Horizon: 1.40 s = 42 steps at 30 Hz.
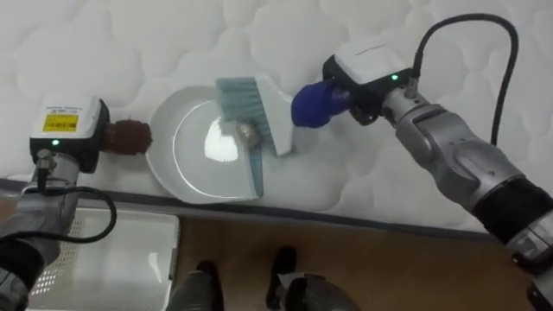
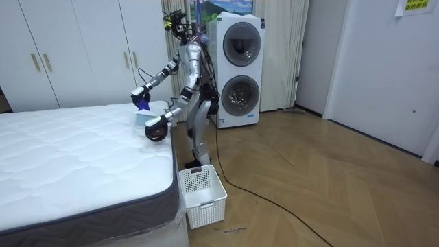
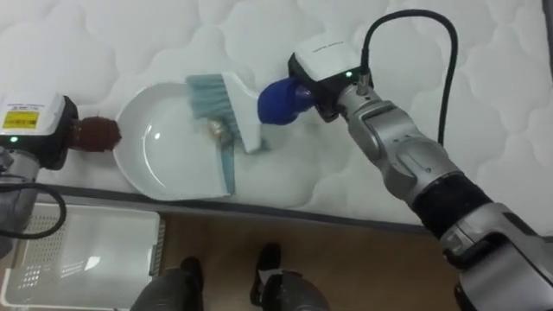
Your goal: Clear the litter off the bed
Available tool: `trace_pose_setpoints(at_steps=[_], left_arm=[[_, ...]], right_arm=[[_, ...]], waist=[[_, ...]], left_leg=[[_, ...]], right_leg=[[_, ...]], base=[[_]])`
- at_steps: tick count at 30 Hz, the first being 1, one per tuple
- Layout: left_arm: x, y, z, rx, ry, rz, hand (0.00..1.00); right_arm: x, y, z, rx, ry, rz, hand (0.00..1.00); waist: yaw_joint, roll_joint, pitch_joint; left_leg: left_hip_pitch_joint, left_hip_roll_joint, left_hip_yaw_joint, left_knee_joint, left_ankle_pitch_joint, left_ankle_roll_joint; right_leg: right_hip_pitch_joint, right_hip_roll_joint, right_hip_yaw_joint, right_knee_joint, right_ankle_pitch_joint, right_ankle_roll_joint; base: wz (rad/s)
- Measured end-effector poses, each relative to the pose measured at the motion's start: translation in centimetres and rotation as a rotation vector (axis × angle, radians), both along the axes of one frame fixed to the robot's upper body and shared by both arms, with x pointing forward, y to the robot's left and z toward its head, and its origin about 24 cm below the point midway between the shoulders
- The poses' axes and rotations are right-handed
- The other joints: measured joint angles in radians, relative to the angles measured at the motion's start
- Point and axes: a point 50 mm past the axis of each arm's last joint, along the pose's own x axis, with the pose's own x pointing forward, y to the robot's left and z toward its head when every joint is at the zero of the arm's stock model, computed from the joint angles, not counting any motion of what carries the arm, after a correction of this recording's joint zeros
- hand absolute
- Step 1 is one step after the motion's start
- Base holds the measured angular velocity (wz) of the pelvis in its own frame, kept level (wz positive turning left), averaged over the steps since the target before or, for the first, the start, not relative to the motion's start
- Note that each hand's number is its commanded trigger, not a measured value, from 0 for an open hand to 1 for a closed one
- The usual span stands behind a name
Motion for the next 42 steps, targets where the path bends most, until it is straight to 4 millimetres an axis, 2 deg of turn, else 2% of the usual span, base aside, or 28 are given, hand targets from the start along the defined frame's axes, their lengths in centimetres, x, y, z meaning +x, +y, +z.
trace_pose_setpoints(at_steps=[9, 13, 15, 19, 27, 31, 37, 39, 42], left_arm=[[-0.9, -0.7, -2.0, -0.013, 0.055, 0.006, 1.0], [-0.9, -1.0, -2.1, -0.02, 0.057, 0.004, 1.0], [-0.9, -1.3, -2.3, -0.027, 0.059, 0.002, 1.0], [-1.0, -1.7, -2.6, -0.037, 0.065, -0.002, 1.0], [-1.2, -2.3, -3.3, -0.059, 0.082, -0.001, 1.0], [-1.1, -2.3, -3.2, -0.063, 0.077, -0.004, 1.0], [-1.5, -2.4, -3.5, -0.076, 0.061, -0.019, 1.0], [-1.7, -2.5, -3.7, -0.084, 0.054, -0.02, 1.0], [-2.1, -2.5, -4.0, -0.117, 0.035, -0.009, 1.0]], right_arm=[[-0.8, 2.7, 0.7, 0.206, 0.088, 0.132, 1.0], [-0.9, 3.0, 1.0, 0.304, 0.118, 0.15, 1.0], [-0.9, 3.0, 1.0, 0.324, 0.122, 0.152, 1.0], [-0.8, 2.7, 1.1, 0.327, 0.121, 0.142, 1.0], [-1.1, 0.9, -0.9, 0.408, 0.188, 0.054, 1.0], [-1.1, 0.6, -1.0, 0.418, 0.187, 0.041, 1.0], [-0.9, -1.8, -1.1, 0.525, 0.161, -0.057, 1.0], [-1.1, -3.2, -1.3, 0.599, 0.137, -0.119, 1.0], [-1.1, -4.8, -1.4, 0.755, 0.118, -0.208, 1.0]], waist=[[0.005, 0.018, -0.0056], [0.003, 0.027, -0.0052], [-0.004, 0.03, -0.0051], [-0.004, 0.031, -0.0051], [0.001, 0.031, -0.005], [-0.006, 0.031, -0.005], [-0.009, 0.032, -0.005], [-0.015, 0.034, -0.006], [-0.025, 0.054, -0.009]], left_leg=[[0.013, -0.008, 0.001, 0.009, 0.0, 0.0], [0.012, -0.011, 0.001, 0.014, 0.0, 0.0], [0.013, -0.027, 0.001, 0.017, 0.001, 0.002], [0.016, -0.036, -0.001, 0.017, 0.001, 0.003], [0.014, -0.039, -0.007, 0.017, 0.001, 0.004], [0.01, -0.04, -0.009, 0.016, 0.001, 0.004], [0.011, -0.04, -0.009, 0.016, 0.0, 0.005], [0.011, -0.041, -0.012, 0.017, -0.001, 0.007], [0.012, -0.04, -0.013, 0.024, -0.003, 0.011]], right_leg=[[-0.001, -0.02, 0.006, 0.028, -0.01, -0.003], [-0.004, -0.026, 0.005, 0.043, -0.016, -0.004], [-0.015, -0.047, 0.007, 0.076, -0.033, -0.003], [-0.016, -0.054, 0.01, 0.091, -0.041, 0.0], [-0.015, -0.056, 0.004, 0.09, -0.043, 0.002], [-0.015, -0.063, -0.005, 0.088, -0.044, 0.0], [-0.012, -0.063, -0.004, 0.085, -0.045, 0.004], [-0.012, -0.064, -0.005, 0.087, -0.047, 0.006], [-0.008, -0.061, -0.001, 0.084, -0.046, 0.009]], base=[[0.01], [0.02], [0.12], [0.07], [0.0], [0.03], [0.0], [0.02], [-0.01]])
